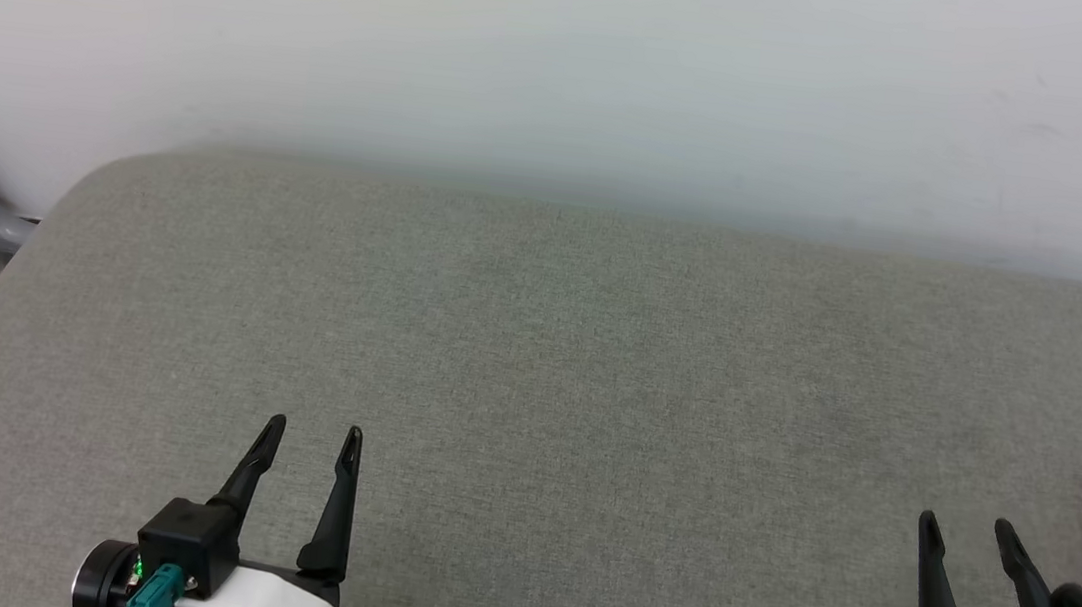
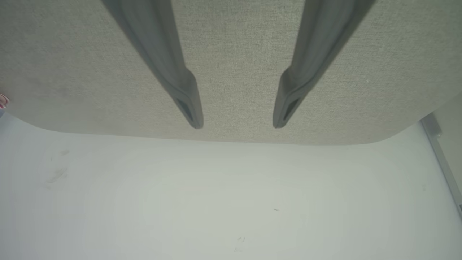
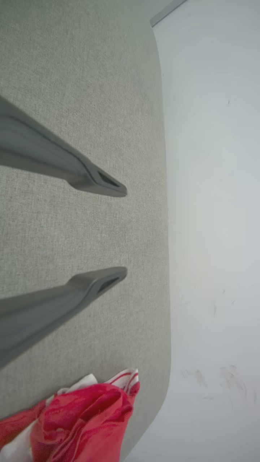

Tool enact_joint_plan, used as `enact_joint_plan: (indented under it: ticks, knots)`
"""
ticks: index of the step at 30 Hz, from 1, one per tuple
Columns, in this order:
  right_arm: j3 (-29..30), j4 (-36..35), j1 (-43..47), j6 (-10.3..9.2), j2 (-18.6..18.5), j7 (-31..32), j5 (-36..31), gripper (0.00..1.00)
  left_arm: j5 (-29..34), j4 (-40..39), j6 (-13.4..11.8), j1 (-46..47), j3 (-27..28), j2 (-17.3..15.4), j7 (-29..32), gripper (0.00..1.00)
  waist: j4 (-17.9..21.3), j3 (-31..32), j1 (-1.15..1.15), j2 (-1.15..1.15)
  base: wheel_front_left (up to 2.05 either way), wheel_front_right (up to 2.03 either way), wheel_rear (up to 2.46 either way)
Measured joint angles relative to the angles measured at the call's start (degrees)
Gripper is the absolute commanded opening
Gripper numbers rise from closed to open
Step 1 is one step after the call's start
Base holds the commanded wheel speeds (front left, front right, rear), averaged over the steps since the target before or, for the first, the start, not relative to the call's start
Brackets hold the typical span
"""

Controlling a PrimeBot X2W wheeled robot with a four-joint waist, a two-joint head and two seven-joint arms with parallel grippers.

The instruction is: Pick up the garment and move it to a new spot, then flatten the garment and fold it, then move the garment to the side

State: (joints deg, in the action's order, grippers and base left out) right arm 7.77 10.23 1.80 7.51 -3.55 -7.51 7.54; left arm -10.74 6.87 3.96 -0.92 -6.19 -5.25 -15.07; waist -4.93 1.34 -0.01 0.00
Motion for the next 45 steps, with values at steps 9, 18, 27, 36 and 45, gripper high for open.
enact_joint_plan:
  ticks: [9, 18, 27, 36, 45]
  knots:
    - [0.2, -15.7, 9.2, 0.0, 0.6, 6.4, 0.6, 1.0, 0.7, 0.8, 0.4, -0.7, -0.1, -0.1, 0.0, 1.0, 1.1, 1.3, 0.0, 0.0, 0.0, 0.0, 0.0]
    - [-0.7, -20.8, 11.1, -0.01, 0.6, 8.6, 1.4, 1.0, 1.2, 2.0, 0.5, -0.9, -0.1, -0.2, 0.0, 1.0, 1.9, 1.5, 0.0, 0.0, 0.0, 0.0, 0.0]
    - [-0.9, -21.0, 11.2, -0.01, 0.6, 8.9, 2.1, 1.0, 1.4, 2.6, 0.6, -0.9, -0.1, 0.1, 0.0, 1.0, 1.8, 1.7, 0.01, 0.0, 0.0, 0.0, 0.0]
    - [-1.4, -20.9, 11.2, -0.01, 0.6, 8.8, 2.5, 1.0, 1.5, 2.9, 0.6, -0.9, 0.0, 0.3, 0.0, 1.0, 1.7, 1.6, 0.01, 0.0, 0.0, 0.0, 0.0]
    - [-1.6, -17.9, 11.2, 0.0, 0.7, 8.9, 6.8, 0.0, -2.7, 5.6, 0.6, -1.9, 0.6, 0.5, 1.6, 0.0, 1.7, 1.5, 0.01, 0.0, 0.0, 0.0, 0.0]
